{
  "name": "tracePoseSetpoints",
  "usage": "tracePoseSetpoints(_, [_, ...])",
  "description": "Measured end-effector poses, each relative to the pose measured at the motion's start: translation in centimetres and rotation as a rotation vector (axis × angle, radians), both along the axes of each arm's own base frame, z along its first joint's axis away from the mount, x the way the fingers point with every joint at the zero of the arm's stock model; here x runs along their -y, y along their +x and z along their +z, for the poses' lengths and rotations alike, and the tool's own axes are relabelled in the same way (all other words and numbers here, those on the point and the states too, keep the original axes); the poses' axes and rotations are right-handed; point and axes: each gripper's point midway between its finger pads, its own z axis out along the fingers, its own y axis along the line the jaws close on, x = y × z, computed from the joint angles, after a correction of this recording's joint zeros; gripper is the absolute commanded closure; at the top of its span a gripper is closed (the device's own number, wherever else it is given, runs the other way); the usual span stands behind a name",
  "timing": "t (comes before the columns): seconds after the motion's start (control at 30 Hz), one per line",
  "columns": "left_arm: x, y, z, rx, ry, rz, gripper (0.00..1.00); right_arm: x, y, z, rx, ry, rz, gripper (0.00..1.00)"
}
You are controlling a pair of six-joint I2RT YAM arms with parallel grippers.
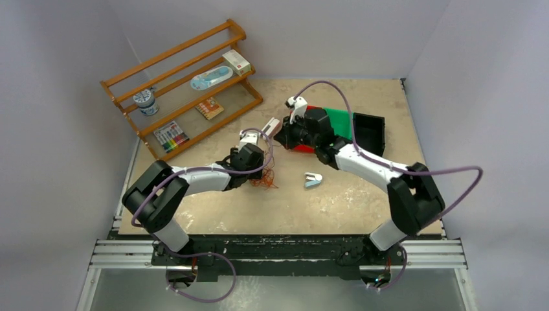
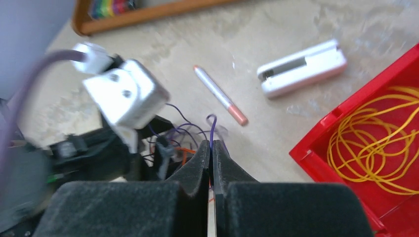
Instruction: Untangle the cables
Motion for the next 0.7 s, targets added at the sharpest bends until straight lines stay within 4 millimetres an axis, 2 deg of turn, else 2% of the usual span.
tracePoseSetpoints(0.13, [0.0, 0.7, 0.0, 0.030, 0.001, 0.024, 0.39, 0.6, -0.5, 4.7, 0.085, 0.048, -0.012, 1.00])
tracePoseSetpoints(0.3, [0.0, 1.4, -0.1, 0.055, 0.003, 0.041, 0.43, 2.3, -0.5, 9.6, 0.166, 0.074, -0.072, 1.00])
tracePoseSetpoints(0.47, [0.0, 1.7, -0.1, 0.069, 0.003, 0.049, 0.46, 5.3, 0.1, 14.6, 0.260, 0.094, -0.173, 1.00])
tracePoseSetpoints(0.7, [0.0, 2.0, -0.2, 0.082, 0.001, 0.056, 0.58, 9.2, 0.0, 21.4, 0.400, 0.114, -0.291, 1.00])
